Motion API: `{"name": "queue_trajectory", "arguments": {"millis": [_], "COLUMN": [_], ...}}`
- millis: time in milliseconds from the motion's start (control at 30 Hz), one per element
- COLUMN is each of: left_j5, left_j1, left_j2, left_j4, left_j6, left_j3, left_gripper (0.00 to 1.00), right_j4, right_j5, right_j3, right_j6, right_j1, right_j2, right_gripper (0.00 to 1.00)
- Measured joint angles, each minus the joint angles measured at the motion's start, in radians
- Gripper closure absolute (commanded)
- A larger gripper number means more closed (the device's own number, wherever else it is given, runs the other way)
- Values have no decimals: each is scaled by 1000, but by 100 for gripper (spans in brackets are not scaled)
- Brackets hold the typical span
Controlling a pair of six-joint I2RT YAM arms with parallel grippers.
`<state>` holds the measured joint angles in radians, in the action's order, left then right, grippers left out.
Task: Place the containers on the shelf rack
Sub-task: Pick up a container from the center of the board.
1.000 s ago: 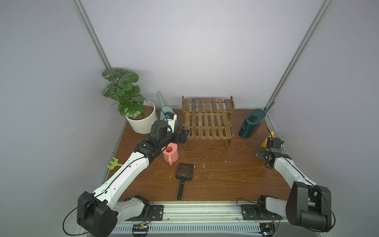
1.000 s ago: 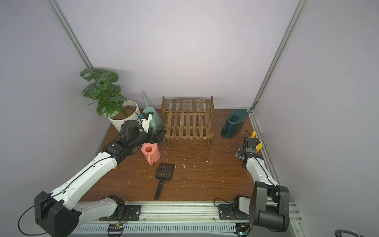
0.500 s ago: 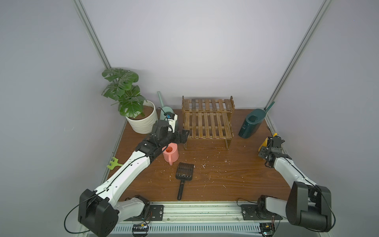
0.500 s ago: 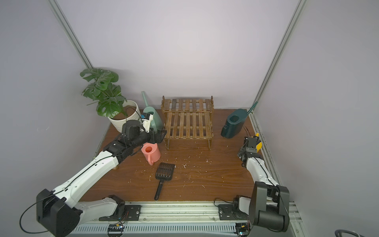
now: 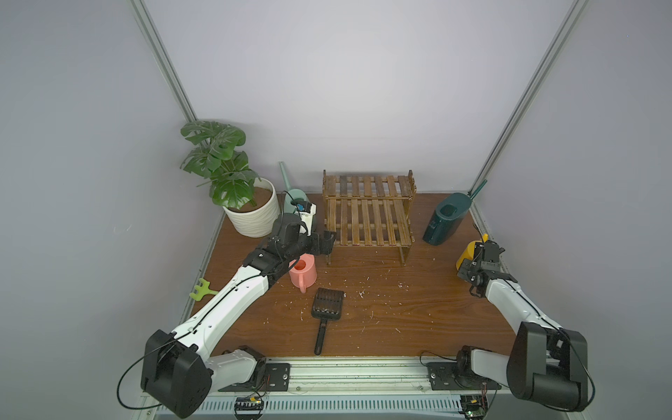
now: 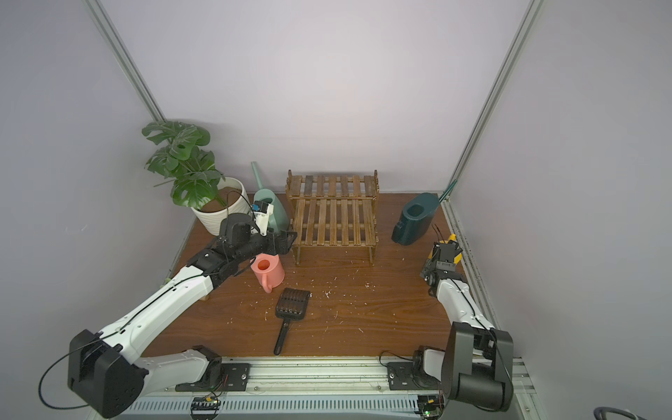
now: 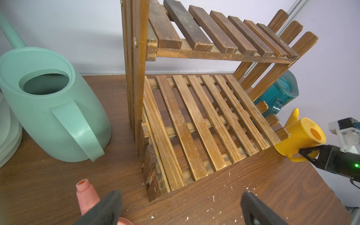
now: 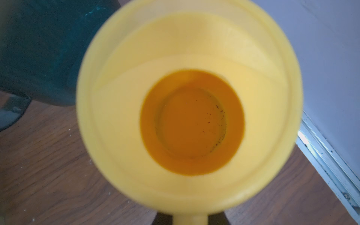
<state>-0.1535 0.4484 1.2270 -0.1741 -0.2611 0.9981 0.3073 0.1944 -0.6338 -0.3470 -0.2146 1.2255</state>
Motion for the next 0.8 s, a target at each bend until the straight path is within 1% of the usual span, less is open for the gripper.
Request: {"name": "queue_trajectory", "arguments": {"millis": [200,367,600,800], "left_j5": [0,-1,-6,-21], "left_j1": [0,0,0,0], "left_j2": [1,4,13,41], "left_j4": [0,-1,-1,-2], "left_j6": [0,0,0,0], "left_j3": [0,0,0,0], "left_gripper": [2,2,2,2], "right_j4": [51,143,280,430], "right_j5": [-16,-15,-21,-44], "right_j3": [0,-35,-195,-392], "right_j6": [-1,0,0,16], "right_j1": [0,0,1,12], "right_j2": [-49,-141,-259,-275], "right_gripper": [91,90,91,91]}}
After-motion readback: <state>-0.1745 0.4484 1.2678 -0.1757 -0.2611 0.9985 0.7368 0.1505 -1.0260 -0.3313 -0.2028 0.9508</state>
